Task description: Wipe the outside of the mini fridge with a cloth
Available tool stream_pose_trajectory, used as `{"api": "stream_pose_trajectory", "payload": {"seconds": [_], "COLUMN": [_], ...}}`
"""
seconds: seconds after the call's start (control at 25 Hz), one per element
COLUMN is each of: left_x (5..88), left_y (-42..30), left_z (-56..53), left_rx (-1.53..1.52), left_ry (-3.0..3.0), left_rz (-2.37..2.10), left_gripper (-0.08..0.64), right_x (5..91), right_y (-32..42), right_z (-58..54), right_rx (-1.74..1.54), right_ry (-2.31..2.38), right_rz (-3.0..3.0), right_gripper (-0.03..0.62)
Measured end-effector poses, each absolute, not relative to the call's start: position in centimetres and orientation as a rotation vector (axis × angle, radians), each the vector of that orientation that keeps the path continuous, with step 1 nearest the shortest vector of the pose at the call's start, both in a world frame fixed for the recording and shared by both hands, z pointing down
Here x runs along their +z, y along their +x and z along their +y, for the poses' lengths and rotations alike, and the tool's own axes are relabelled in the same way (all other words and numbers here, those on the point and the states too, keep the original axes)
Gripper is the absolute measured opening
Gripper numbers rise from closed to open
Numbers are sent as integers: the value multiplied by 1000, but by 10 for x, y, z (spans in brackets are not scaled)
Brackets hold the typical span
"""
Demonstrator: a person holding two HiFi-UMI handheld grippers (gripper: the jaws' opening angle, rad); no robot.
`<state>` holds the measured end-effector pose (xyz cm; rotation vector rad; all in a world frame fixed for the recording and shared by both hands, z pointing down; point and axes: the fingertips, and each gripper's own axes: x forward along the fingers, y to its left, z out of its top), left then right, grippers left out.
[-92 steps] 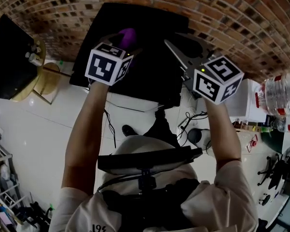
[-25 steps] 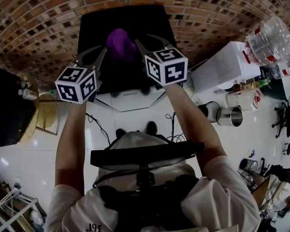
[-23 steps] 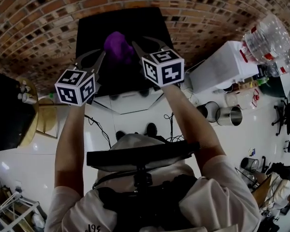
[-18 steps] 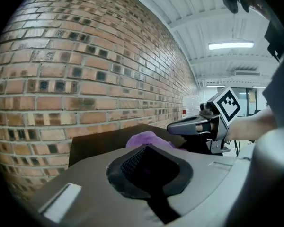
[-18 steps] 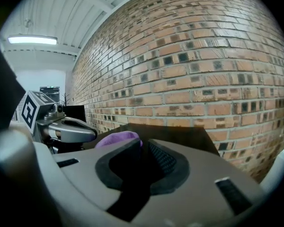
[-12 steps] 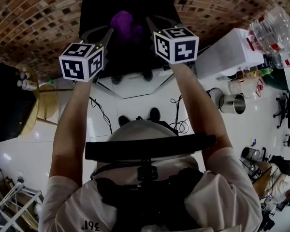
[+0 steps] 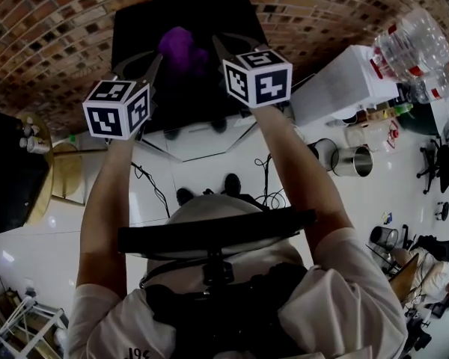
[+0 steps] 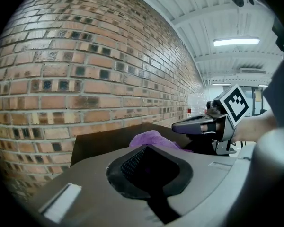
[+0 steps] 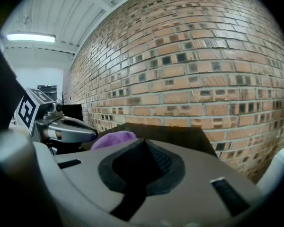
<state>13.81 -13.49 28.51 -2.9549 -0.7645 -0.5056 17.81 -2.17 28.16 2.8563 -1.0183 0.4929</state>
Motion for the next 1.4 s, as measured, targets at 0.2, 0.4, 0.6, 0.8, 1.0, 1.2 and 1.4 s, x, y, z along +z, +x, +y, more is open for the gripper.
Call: {"api": "stream_pose_trajectory", "payload": {"seconds": [0.2, 0.4, 0.6, 0.8, 1.0, 1.2, 1.4], "left_x": [279, 280, 280, 280, 279, 279, 279], "left_y": [141, 143, 141, 142, 141, 142, 141], "left_z": [-132, -131, -133, -134, -134, -134, -133], "left_rx": [-501, -493, -500, -502, -505, -501, -500], "left_ry": [-2960, -2963, -2964, -2965, -2964, -2965, -2967], "left_rz": [-739, -749, -740, -739, -741, -740, -737], "left_gripper": [9, 8, 9, 9, 8, 9, 9], "right_x": [278, 278, 278, 278, 277, 277, 279], "right_y": [179, 180, 178, 178, 178, 179, 178], "right_z": [-18, -19, -22, -24, -26, -27, -25], "right_rx": [498, 501, 499, 499, 498, 496, 508], "right_ry": [2854, 2843, 2829, 2820, 2810, 2809, 2810], "right_rz": [-1032, -1028, -1044, -1054, -1061, -1064, -1062], "right_gripper": [0, 0, 2, 2, 3, 3, 3]}}
